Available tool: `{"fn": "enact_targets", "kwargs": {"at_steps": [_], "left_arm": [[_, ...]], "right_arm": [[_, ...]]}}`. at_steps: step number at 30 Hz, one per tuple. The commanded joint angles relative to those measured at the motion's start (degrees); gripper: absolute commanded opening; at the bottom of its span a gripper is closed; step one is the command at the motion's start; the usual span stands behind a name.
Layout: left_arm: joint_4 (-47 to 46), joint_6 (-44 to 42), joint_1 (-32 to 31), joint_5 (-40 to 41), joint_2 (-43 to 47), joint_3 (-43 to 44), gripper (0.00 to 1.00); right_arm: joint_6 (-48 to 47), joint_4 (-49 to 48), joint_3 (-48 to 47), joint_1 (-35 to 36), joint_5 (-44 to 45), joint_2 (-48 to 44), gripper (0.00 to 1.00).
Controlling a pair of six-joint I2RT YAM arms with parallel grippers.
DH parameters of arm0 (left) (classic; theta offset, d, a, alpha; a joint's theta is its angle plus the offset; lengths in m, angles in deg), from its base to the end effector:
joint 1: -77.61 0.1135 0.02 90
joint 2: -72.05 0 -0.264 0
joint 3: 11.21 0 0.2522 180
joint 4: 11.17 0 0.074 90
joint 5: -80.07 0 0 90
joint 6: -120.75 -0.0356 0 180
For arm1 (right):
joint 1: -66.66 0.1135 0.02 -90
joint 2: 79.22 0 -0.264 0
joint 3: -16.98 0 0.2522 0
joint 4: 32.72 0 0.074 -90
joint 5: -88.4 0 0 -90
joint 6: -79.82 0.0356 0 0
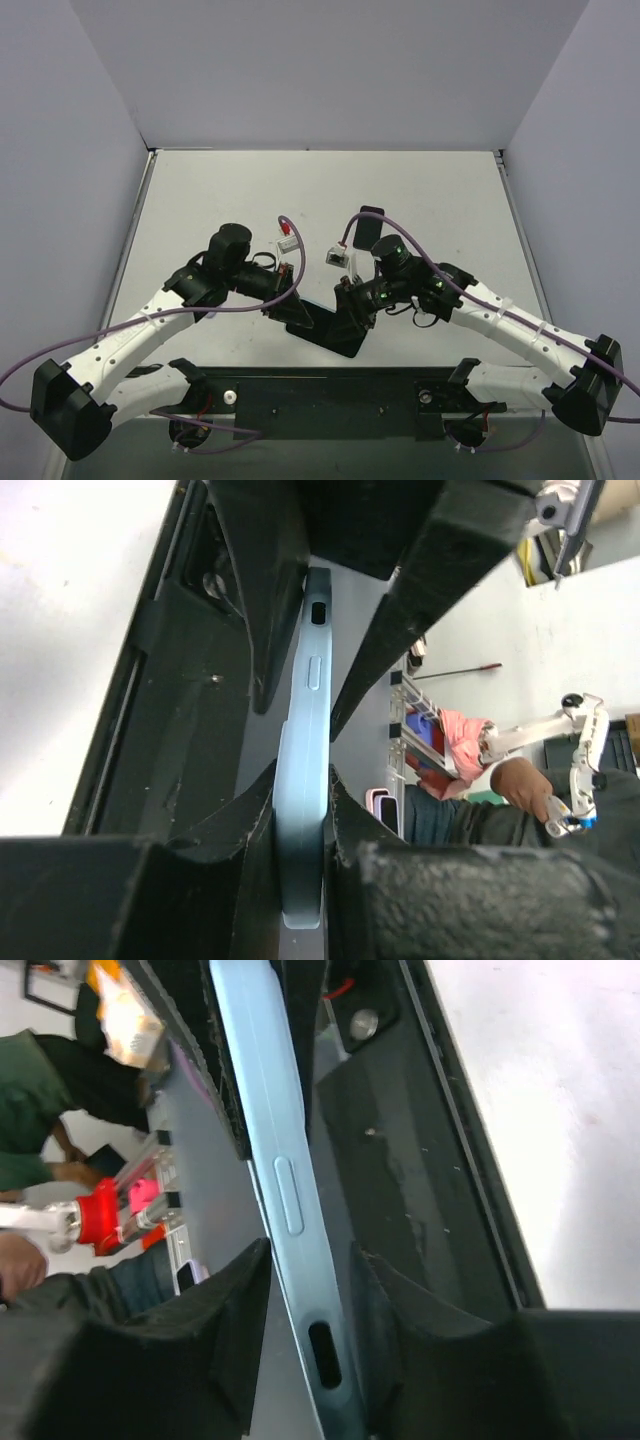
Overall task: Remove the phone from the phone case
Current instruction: Adjust the phone.
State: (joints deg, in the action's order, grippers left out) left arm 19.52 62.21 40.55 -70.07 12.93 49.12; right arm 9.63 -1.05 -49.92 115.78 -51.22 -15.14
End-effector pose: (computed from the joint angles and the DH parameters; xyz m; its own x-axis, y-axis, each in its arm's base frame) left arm 0.1542 -0.1551 0.3003 -0.8060 0.2831 -0.5198 0.5649 0.1056 -0.8184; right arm 0.1376 0.2004 0.3165 -0.6111 -0.3705 -0.6995 -0.7647 0.0479 0.6427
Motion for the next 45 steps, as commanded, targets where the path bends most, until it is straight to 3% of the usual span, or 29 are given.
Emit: {"fn": "enact_targets", "kwargs": {"at_steps": [1, 3, 4, 6, 7, 9, 11, 13, 14, 17, 19, 22, 27, 33, 35, 38, 44, 45], "left_arm": [[-4.4, -1.8, 0.5, -2.5, 0.0, 4.6, 0.0], [-2.4, -2.6, 0.8, 0.3, 0.8, 5.9, 0.0], [-1.8, -2.5, 1.3, 2.9, 1.6, 6.7, 0.0], [-1.8, -0.8, 2.4, 8.2, 2.7, 7.6, 0.01], [-1.5, 0.5, 3.6, 10.0, 2.9, 8.0, 0.25], [-1.5, 4.3, 5.8, 15.7, 4.4, 8.5, 0.55], [-1.9, 8.7, 7.9, 23.0, 6.6, 8.1, 0.67], [1.9, 13.3, 9.3, 35.0, 9.9, 7.6, 0.7], [3.2, 15.0, 9.5, 44.8, 12.8, 6.9, 0.71], [1.0, 25.5, 9.5, 57.5, 19.5, 0.0, 0.75], [-6.3, 31.0, 9.5, 59.6, 24.6, -6.0, 0.76], [-16.0, 38.9, 9.5, 55.6, 27.9, -12.5, 0.78], [-37.9, 43.8, 9.5, 46.1, 24.7, -18.8, 0.78], [-50.5, 45.5, 8.7, 41.2, 18.3, -18.9, 0.75], [-52.3, 45.3, 7.8, 40.8, 17.1, -18.4, 0.71], [-51.2, 44.7, 6.6, 40.3, 15.2, -17.4, 0.56], [-53.4, 45.9, 6.1, 39.4, 12.4, -17.4, 0.35], [-53.4, 45.5, 6.1, 39.7, 12.6, -17.3, 0.28]], "right_arm": [[11.6, -19.6, 3.9, 2.0, -10.8, -2.4, 0.23], [12.0, -20.1, 4.2, 2.6, -9.5, -2.9, 0.14], [11.2, -19.0, 4.0, 3.1, -8.9, -3.0, 0.03], [11.1, -18.1, 3.8, 3.4, -4.4, -3.5, 0.0], [11.9, -18.4, 4.0, 3.6, -0.2, -3.9, 0.0], [17.3, -24.8, 6.2, 3.6, 5.5, -5.0, 0.0], [26.1, -33.2, 9.0, 3.5, 9.7, -6.3, 0.0], [30.3, -39.1, 10.9, 3.4, 13.8, -6.9, 0.0], [31.7, -42.1, 12.0, 3.6, 16.4, -6.9, 0.0], [35.6, -47.9, 13.8, 3.7, 20.4, -7.0, 0.0], [37.7, -50.8, 14.7, 3.7, 23.2, -7.0, 0.0], [40.3, -56.6, 15.9, 3.8, 25.3, -6.2, 0.0], [47.0, -68.2, 16.2, 3.9, 26.6, -2.9, 0.0], [52.8, -78.5, 15.4, 4.4, 26.9, 2.4, 0.0], [53.8, -80.5, 15.4, 4.7, 27.6, 3.9, 0.0], [54.5, -82.8, 15.4, 5.3, 28.4, 5.1, 0.0], [52.2, -78.8, 14.1, 5.7, 29.9, 4.7, 0.0], [51.6, -77.8, 13.7, 5.8, 29.2, 4.7, 0.0]]}}
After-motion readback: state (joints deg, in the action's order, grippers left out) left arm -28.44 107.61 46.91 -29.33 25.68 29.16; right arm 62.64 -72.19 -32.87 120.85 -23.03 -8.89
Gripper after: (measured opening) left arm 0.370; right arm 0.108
